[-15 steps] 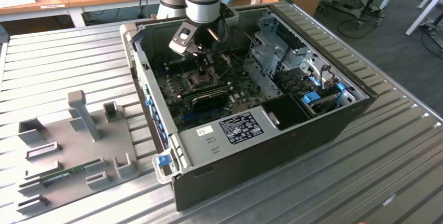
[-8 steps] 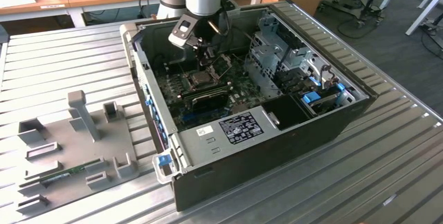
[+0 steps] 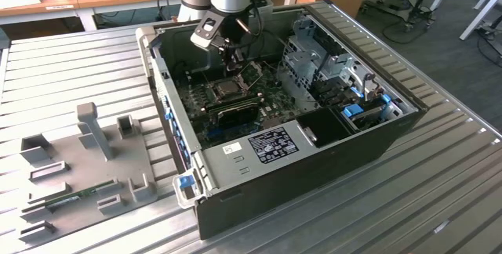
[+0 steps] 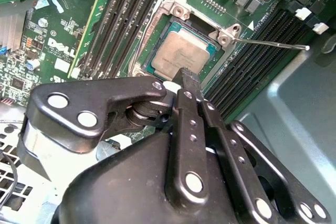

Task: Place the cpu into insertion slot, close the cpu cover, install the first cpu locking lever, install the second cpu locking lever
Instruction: 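Close the cpu cover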

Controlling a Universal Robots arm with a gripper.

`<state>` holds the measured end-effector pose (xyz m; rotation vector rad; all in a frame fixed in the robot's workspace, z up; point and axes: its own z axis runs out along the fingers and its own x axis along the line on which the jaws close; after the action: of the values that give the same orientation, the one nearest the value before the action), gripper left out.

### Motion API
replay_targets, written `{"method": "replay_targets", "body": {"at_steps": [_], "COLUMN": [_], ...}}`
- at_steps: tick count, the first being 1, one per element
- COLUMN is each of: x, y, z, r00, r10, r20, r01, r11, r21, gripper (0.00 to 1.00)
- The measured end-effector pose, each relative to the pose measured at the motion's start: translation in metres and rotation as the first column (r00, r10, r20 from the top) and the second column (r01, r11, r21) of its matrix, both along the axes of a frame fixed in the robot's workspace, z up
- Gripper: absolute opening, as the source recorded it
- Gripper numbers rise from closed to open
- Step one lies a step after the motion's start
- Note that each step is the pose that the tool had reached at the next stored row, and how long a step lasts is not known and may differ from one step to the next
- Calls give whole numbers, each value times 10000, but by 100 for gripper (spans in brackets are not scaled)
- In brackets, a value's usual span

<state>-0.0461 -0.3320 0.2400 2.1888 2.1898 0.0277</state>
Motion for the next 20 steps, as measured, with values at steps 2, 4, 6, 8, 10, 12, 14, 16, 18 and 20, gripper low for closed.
{"method": "replay_targets", "body": {"at_steps": [2, 4, 6, 8, 10, 12, 14, 16, 18, 20], "x": [0, 0, 0, 0, -1, 0, 0, 0, 0, 0], "y": [0, 0, 0, 0, -1, -1, 0, 0, 0, 0], "z": [7, 13, 13, 13, 20, 33, 52, 72, 79, 176], "r00": [10000, 10000, 10000, 10000, 10000, 10000, 10000, 10000, 10000, 10000], "r10": [0, 0, 0, -1, 0, 0, -1, 0, 0, 0], "r20": [-1, -2, -2, -1, -5, -2, -2, -2, -1, -2], "r01": [0, 0, 0, 1, 0, 0, 1, 0, 0, 0], "r11": [10000, 10000, 10000, 10000, 10000, 10000, 10000, 10000, 10000, 10000], "r21": [-2, -2, -2, -2, -8, -2, -3, -3, -1, -2], "gripper": [10, 10, 10, 10, 10, 10, 10, 10, 10, 10]}}
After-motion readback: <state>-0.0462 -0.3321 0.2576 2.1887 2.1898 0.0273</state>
